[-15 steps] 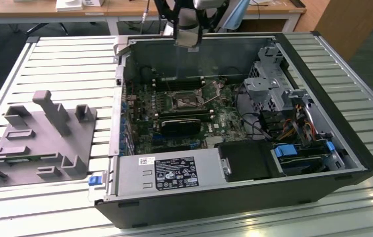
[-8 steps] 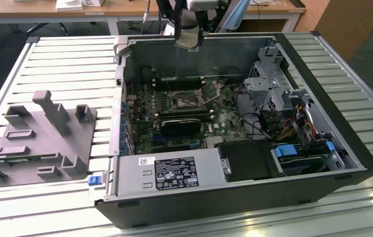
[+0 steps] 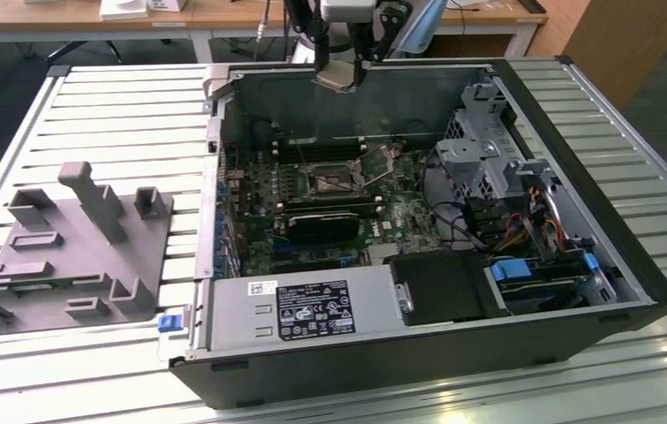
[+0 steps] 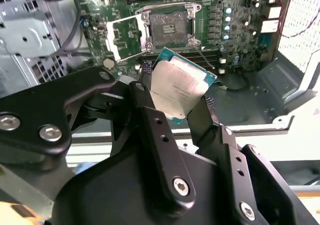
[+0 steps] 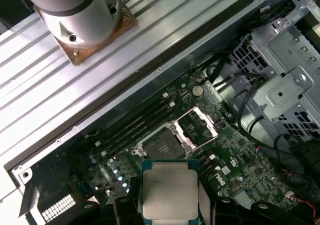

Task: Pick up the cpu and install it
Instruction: 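Place the cpu into insertion slot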

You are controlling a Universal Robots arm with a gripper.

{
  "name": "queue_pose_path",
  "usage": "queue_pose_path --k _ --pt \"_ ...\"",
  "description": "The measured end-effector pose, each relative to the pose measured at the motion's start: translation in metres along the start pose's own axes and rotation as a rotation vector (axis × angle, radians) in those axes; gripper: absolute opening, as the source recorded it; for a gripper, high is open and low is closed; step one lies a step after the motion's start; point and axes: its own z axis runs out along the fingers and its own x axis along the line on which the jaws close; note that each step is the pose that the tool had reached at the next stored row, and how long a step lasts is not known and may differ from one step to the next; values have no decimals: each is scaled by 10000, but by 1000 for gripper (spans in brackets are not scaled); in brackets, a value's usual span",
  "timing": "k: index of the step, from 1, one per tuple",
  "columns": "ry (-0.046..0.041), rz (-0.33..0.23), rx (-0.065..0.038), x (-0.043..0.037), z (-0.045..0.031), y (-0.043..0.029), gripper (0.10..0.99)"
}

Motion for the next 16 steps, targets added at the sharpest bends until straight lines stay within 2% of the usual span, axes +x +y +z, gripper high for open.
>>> queue_pose_path --k 8,16 --pt "-143 1124 -27 1 22 0 537" --pt "-324 2550 -64 0 73 -7 537"
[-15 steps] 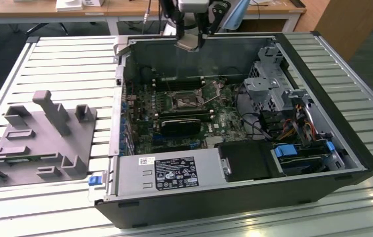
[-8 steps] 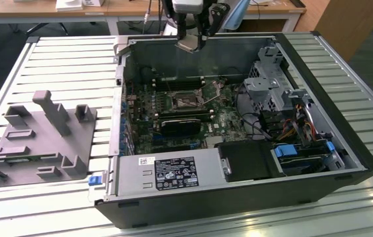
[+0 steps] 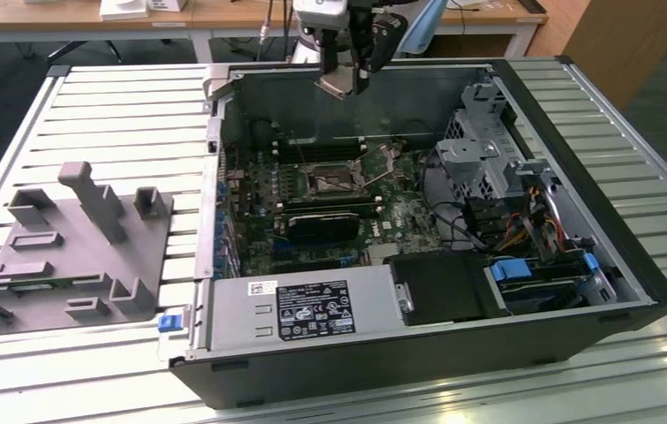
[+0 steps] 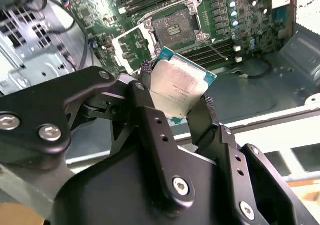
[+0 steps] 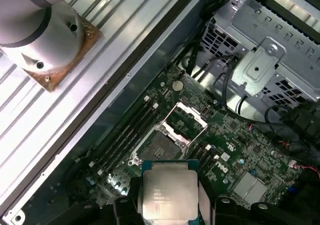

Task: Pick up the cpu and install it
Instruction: 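Place the cpu into insertion slot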

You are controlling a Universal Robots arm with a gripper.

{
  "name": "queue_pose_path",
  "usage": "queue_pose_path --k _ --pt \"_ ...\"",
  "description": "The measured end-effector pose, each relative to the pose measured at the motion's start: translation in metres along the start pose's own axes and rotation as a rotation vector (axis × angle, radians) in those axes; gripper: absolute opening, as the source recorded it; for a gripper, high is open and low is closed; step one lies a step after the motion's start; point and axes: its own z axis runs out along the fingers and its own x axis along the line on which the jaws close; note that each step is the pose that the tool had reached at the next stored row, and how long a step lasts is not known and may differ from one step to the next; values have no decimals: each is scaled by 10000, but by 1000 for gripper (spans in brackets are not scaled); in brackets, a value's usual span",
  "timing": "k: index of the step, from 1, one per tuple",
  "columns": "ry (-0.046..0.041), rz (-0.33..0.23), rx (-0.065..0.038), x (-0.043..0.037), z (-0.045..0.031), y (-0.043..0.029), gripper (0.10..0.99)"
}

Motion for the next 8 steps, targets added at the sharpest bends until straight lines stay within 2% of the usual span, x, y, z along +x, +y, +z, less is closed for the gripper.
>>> queue_pose_path --k 8 --pt "-184 1450 -37 -1 52 -7 537"
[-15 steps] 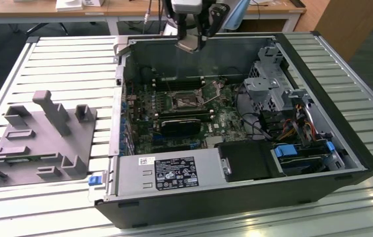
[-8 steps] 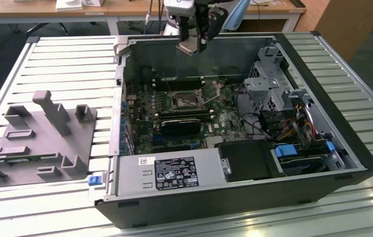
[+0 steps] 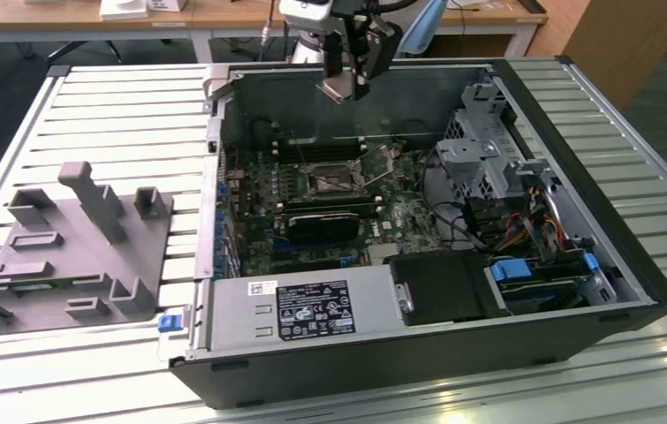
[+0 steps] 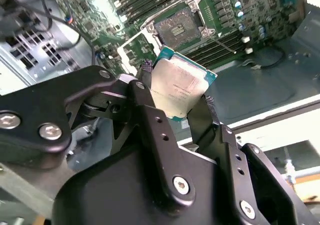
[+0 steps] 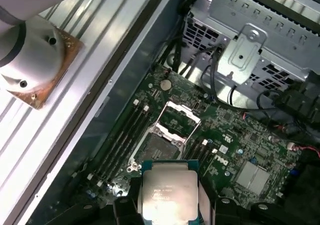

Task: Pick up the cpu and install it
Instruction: 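Place the cpu into insertion slot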

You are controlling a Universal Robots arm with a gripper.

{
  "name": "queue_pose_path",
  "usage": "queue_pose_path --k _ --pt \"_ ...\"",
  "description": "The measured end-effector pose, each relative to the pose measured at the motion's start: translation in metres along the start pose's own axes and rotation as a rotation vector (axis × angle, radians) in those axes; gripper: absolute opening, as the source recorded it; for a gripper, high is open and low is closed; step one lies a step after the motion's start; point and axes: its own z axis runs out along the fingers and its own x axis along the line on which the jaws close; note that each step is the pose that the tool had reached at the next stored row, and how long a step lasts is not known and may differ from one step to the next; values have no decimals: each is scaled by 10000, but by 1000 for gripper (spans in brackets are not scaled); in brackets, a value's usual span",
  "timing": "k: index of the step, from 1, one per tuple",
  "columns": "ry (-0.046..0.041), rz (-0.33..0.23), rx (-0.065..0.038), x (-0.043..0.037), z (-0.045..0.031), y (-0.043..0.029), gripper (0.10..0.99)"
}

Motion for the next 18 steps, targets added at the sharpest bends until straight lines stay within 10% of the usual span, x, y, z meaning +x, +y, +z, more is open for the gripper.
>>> queue_pose_path --k 18 --pt "-366 3057 -20 -1 78 -10 537"
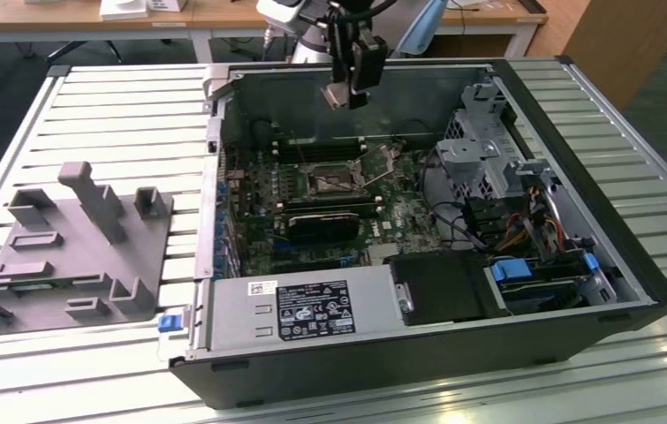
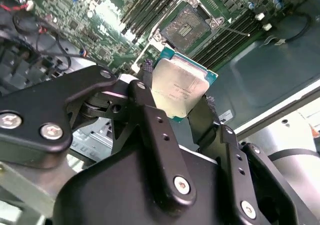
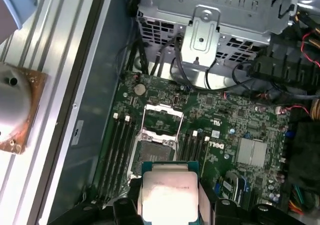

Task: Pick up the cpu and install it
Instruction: 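Place the cpu into insertion slot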

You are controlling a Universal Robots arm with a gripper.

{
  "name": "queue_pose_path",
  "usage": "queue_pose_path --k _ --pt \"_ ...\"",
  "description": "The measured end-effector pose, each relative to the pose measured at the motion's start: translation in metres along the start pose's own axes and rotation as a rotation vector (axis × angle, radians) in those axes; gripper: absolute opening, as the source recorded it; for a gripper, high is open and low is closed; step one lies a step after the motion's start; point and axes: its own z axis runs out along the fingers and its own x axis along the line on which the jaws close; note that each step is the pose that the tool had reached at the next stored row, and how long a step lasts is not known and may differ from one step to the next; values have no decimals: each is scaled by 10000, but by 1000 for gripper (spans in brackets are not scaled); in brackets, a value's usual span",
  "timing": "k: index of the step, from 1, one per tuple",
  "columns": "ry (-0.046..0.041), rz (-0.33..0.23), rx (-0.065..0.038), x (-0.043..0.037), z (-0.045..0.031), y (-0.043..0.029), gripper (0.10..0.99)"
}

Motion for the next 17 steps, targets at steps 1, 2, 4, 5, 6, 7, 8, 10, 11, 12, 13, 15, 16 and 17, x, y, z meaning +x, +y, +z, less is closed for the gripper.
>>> queue_pose_path --k 1,2,4,5,6,7,8,10,11,12,13,15,16,17 --pt "-10 107 16 0 2 -1 537" --pt "-18 204 28 0 5 -1 537" --pt "-39 413 48 0 10 -1 537" --pt "-57 564 47 0 13 -1 537" --pt "-77 729 42 -1 17 -1 537" --pt "-99 913 37 -1 20 -2 537" --pt "-119 1082 33 -1 24 -3 537" --pt "-159 1418 24 -1 31 -3 537" --pt "-178 1585 19 -1 35 -4 537" --pt "-201 1752 15 -1 39 -4 537" --pt "-226 1913 11 -1 42 -5 537" --pt "-275 2240 4 -1 50 -6 537" --pt "-301 2422 -1 -1 54 -6 537" --pt "-326 2569 -4 -1 58 -7 537"
